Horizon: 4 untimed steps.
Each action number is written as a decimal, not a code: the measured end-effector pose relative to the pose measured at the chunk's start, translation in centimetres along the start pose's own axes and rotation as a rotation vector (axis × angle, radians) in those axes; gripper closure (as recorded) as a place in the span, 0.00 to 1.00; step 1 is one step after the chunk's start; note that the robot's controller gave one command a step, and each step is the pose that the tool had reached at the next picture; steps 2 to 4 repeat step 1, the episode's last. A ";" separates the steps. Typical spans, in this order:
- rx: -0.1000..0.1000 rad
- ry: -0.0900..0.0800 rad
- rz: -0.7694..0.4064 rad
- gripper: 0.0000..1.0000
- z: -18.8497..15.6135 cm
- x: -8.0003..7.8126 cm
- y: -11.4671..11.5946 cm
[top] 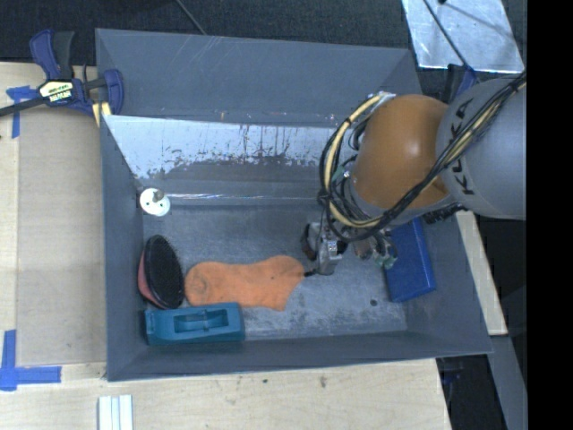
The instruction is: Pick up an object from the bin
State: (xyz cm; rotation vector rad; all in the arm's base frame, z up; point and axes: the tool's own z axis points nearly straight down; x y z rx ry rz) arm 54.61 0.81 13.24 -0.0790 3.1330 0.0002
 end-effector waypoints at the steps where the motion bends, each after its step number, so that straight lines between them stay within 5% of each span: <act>1: 0.001 0.002 0.043 1.00 -15.8 -3.5 -3.6; 4: 0.001 0.002 0.043 1.00 -15.8 -3.5 -3.6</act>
Offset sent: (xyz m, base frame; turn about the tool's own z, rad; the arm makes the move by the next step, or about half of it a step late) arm 0.0000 0.0000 0.0000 0.0000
